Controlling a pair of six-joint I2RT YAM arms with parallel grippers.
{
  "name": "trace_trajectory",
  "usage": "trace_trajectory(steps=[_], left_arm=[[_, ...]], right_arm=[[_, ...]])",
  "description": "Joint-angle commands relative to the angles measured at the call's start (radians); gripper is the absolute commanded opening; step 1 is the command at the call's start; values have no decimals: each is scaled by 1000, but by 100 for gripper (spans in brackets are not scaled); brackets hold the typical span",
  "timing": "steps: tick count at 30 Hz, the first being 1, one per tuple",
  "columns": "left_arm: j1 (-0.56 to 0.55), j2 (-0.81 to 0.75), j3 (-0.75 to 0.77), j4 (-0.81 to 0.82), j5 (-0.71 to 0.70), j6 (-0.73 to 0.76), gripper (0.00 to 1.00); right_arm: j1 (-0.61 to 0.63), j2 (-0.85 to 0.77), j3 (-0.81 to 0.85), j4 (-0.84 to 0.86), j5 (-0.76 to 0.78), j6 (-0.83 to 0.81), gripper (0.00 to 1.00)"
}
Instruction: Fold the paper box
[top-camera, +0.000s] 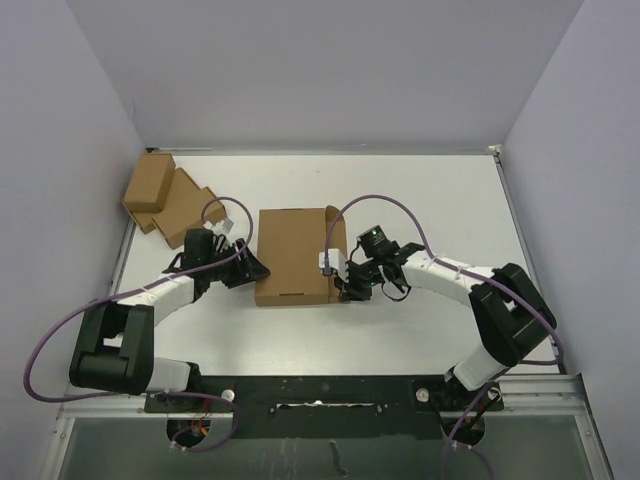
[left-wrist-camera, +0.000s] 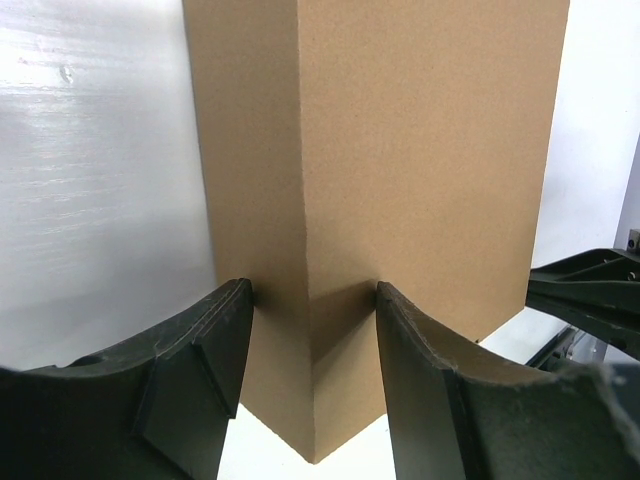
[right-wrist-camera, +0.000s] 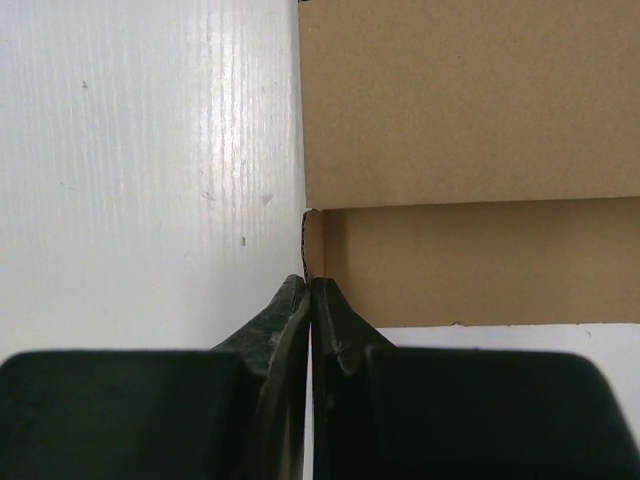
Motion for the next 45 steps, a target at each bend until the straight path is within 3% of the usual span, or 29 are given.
trace_trajectory(steps=[1,29,45], left_arm=[[15,34,-16,-9,-65,24,48],[-46,27,9,-27,-40,23,46],[-202,39,27,-17,-120,-35,46]], right_arm=[[-28,23,40,-54,-48,29,0],[85,79,155,-79,63,43,0],[128,139,289,-184,55,26,0]])
